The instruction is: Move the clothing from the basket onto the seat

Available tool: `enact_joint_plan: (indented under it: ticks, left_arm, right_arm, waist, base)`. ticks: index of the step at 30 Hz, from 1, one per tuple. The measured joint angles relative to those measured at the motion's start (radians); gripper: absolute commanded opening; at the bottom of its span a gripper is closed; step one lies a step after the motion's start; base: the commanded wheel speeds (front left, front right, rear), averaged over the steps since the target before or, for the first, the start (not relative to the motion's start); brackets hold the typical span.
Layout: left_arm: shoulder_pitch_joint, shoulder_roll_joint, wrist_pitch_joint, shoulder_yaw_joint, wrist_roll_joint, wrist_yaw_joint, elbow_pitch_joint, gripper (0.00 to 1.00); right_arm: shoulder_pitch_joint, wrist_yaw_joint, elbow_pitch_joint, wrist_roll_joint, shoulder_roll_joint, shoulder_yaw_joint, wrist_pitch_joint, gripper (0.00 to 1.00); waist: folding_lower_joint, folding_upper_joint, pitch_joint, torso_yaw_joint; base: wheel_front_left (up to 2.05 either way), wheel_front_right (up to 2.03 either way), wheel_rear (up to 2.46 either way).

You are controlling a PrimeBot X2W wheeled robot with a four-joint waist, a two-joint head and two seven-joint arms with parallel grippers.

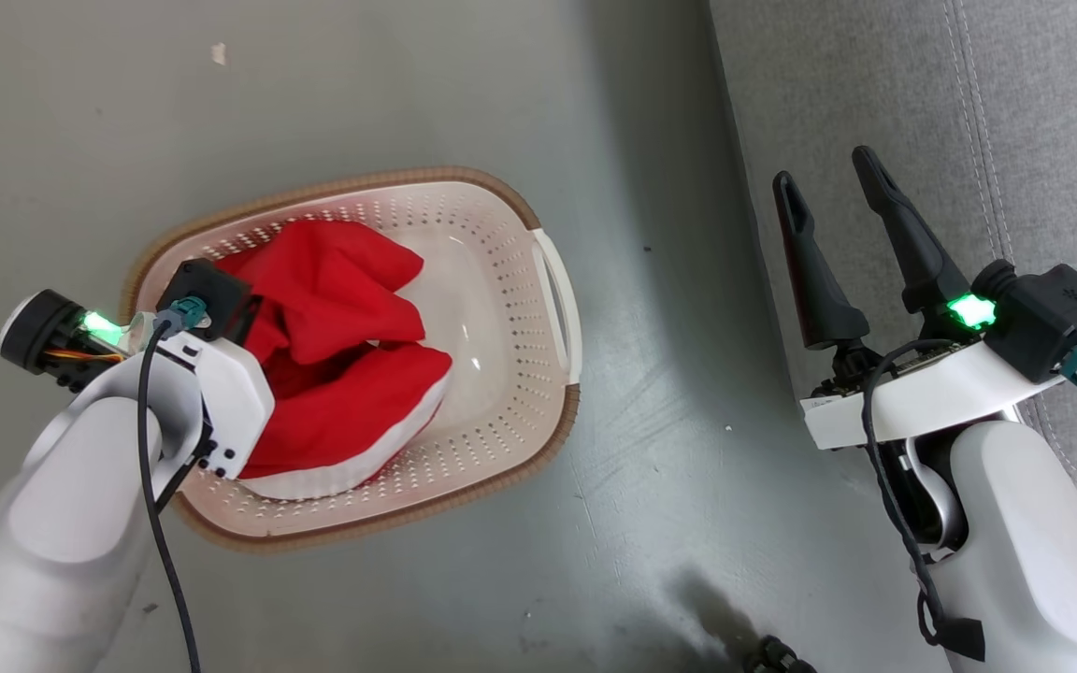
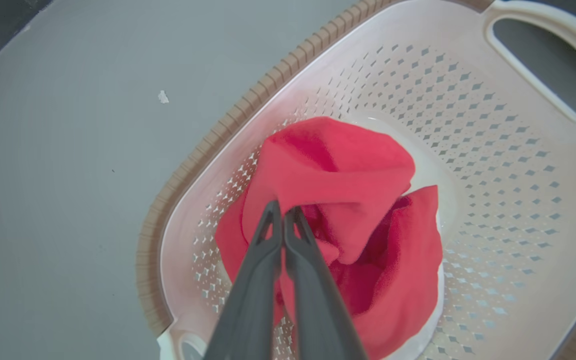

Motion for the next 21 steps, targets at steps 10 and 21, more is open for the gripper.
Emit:
enact_joint_plan:
  ticks: [10,21]
  left_arm:
    - [0.025,-0.03,-0.079,0.025,-0.032,0.0,-0.034,0.0]
    - [0.095,-0.062,-0.182,0.076,-0.099,0.01,-0.101,0.0]
  right_arm:
    - [0.002,0.0,0.029,-0.03,-0.001,-0.023,0.0,1.0]
    - [0.005,0.0,0.059,-0.082,-0.002,-0.031,0.0,1.0]
  waist:
    - [0.0,0.0,-0.063,0.047]
    - [0.0,0.0,-0.153,0.108]
  base:
    - [0.0,0.0,0.0]
    - [0.0,0.0,0.0]
